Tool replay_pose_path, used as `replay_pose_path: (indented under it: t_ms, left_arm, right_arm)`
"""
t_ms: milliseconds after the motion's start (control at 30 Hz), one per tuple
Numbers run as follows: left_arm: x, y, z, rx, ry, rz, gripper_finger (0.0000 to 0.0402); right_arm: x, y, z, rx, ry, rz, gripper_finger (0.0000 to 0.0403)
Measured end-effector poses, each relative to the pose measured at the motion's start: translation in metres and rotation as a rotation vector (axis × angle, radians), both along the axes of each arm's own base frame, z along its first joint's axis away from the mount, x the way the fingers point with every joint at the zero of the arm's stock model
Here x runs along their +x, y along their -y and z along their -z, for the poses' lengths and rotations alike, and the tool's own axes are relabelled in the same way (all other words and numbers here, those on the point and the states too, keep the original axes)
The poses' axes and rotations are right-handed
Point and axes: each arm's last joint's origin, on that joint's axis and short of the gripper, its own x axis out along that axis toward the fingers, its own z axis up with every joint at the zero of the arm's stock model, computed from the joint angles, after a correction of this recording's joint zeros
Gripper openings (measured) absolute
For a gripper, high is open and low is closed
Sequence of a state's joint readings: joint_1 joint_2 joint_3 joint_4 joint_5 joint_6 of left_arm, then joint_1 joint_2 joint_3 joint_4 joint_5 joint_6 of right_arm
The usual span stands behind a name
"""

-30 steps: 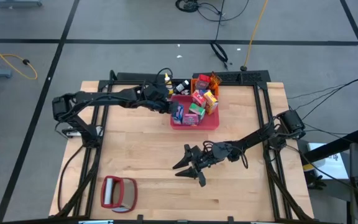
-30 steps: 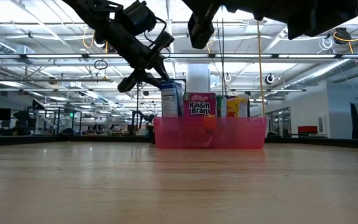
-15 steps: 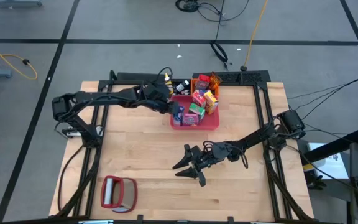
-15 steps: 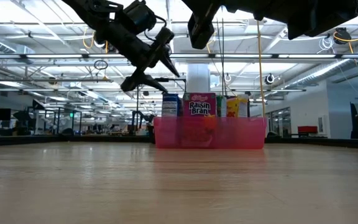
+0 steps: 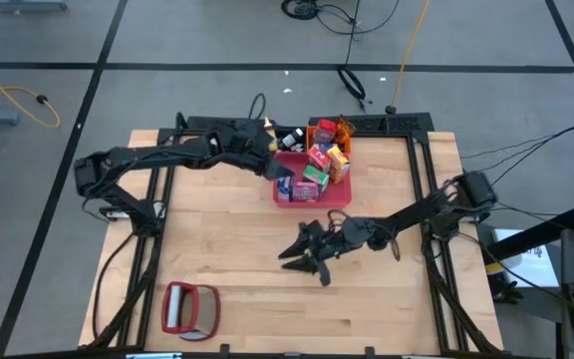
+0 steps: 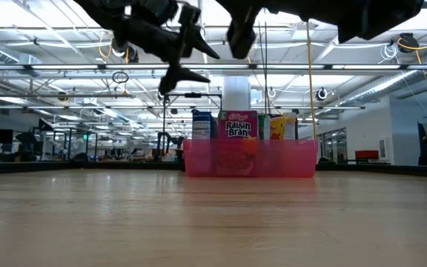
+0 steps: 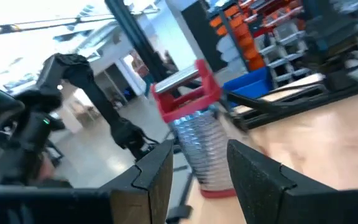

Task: Pick & Place Kitchen Items
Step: Return to Home Position

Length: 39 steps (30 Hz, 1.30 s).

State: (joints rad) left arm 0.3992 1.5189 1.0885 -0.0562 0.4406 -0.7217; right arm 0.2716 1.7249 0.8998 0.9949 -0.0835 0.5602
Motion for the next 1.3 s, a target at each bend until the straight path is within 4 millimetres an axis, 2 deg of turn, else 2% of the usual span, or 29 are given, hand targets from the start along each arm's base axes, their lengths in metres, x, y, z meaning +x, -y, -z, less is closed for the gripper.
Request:
replay_pose_path:
  t_ms: [133,333,400,533,700,767,833,900,1133,1300]
  left_arm:
    - [-0.021,0.015,-0.022,0.157,-0.044,-0.059,0.0246]
    - [-0.064,0.055,-0.052,0.383,-0.156,-0.076,0.0246]
    - [-0.081,0.071,-0.060,0.460,-0.195,-0.078,0.0246]
    - [-0.116,0.101,-0.074,0.573,-0.228,-0.059,0.0246]
    - [-0.158,0.126,-0.085,0.703,-0.199,-0.104,0.0246]
    - [-0.172,0.132,-0.079,0.726,-0.176,-0.140,0.0246]
    - [-0.183,0.137,-0.065,0.715,-0.154,-0.146,0.0246]
    - [-0.191,0.140,-0.046,0.679,-0.120,-0.147,0.0246]
    - [-0.201,0.151,0.018,0.595,-0.028,-0.116,0.0246]
    - [-0.213,0.150,0.062,0.562,-0.052,-0.232,0.0246]
  right_arm:
    - [-0.026,0.020,-0.011,-0.055,-0.046,0.054,0.0144]
    - [-0.094,0.055,-0.012,-0.055,-0.034,0.224,0.0144]
    - [-0.120,0.064,-0.005,-0.028,-0.028,0.291,0.0144]
    - [-0.164,0.075,0.008,0.139,0.036,0.408,0.0144]
    - [-0.204,0.080,0.026,0.119,0.163,0.336,0.0144]
    - [-0.212,0.081,0.021,0.135,0.244,0.338,0.0143]
    - [-0.218,0.082,0.016,0.108,0.292,0.346,0.0144]
    - [-0.220,0.083,0.019,0.046,0.262,0.362,0.0145]
    - [-0.225,0.088,0.026,-0.047,0.178,0.526,0.0144]
    - [-0.229,0.089,0.032,-0.083,0.106,0.527,0.0145]
